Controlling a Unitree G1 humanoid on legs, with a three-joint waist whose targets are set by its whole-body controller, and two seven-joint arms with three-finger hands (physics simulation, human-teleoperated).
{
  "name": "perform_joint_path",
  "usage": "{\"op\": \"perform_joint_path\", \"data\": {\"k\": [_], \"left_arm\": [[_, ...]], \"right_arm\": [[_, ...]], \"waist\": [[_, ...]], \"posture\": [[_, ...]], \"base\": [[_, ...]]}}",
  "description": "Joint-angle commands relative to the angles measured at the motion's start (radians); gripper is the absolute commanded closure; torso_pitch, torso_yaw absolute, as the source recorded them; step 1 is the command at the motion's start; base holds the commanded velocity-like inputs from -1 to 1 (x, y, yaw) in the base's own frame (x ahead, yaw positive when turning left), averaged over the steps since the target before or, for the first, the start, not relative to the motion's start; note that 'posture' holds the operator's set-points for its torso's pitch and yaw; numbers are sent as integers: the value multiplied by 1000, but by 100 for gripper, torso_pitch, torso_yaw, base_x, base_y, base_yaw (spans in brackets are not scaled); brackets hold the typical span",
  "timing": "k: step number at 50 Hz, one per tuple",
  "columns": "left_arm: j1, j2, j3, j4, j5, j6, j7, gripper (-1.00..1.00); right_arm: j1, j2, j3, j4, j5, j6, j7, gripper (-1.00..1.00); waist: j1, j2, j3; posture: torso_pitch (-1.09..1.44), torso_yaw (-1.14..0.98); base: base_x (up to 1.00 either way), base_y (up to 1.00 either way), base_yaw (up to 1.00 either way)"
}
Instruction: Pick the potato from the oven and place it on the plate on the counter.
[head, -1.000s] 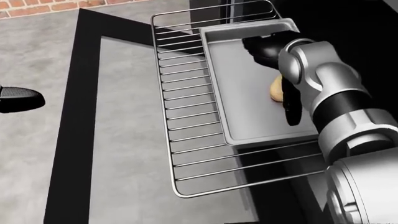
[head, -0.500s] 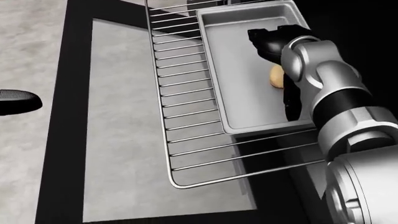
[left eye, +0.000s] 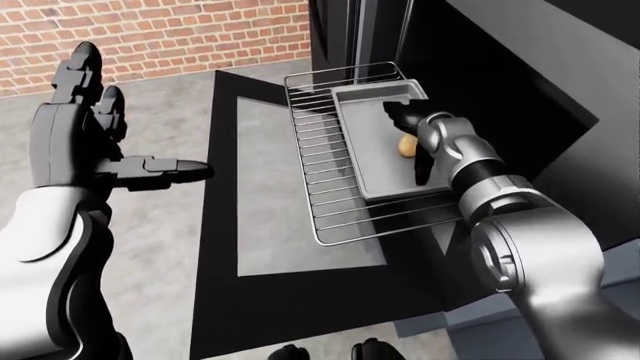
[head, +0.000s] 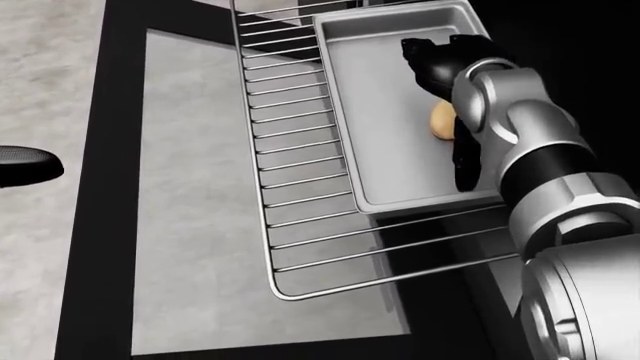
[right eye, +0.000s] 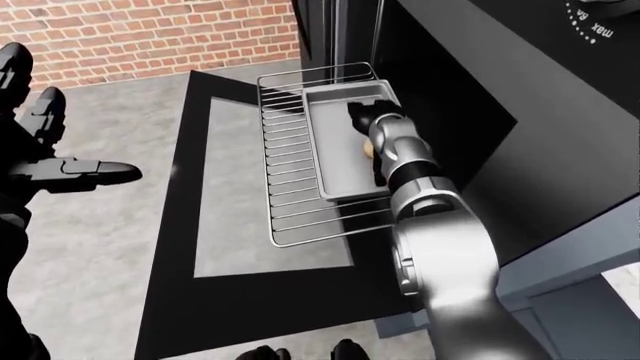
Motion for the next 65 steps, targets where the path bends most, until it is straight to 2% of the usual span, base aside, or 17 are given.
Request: {"op": "perform_joint_path", "data": {"k": [1, 3, 5, 12, 38, 45, 65], "left_arm": [[-19, 16, 15, -25, 6, -33, 3, -100], [-13, 14, 16, -27, 6, -36, 1, -100], [-7, 14, 17, -28, 9, -39, 0, -100], [-9, 11, 17, -32, 11, -36, -1, -100], [-21, 27, 26, -50, 16, -7, -8, -100], [-15, 26, 30, -52, 19, -11, -10, -100], [-15, 29, 29, -63, 32, 0, -15, -100]], "right_arm": [[-45, -11, -4, -38, -1, -3, -10, -96], [-45, -10, -6, -38, 0, -3, -5, -87], [-44, -10, -3, -38, -4, -6, 5, -69], [-40, -12, -7, -38, -6, -12, 19, -44], [-27, -14, -11, -38, 1, -23, 13, -19], [-18, -21, -9, -38, 0, -29, -17, 7], [8, -27, -3, -38, -12, -44, -35, 58]], "waist": [[0, 2, -38], [0, 3, -38], [0, 3, -37], [0, 2, -37], [1, 0, -41], [4, -1, -42], [8, -4, -43]], "posture": [[36, 0], [36, 0], [36, 0], [36, 0], [36, 0], [36, 0], [36, 0]], "base": [[0, 0, 0], [0, 0, 0], [0, 0, 0], [0, 0, 0], [0, 0, 0], [0, 0, 0], [0, 0, 0]]}}
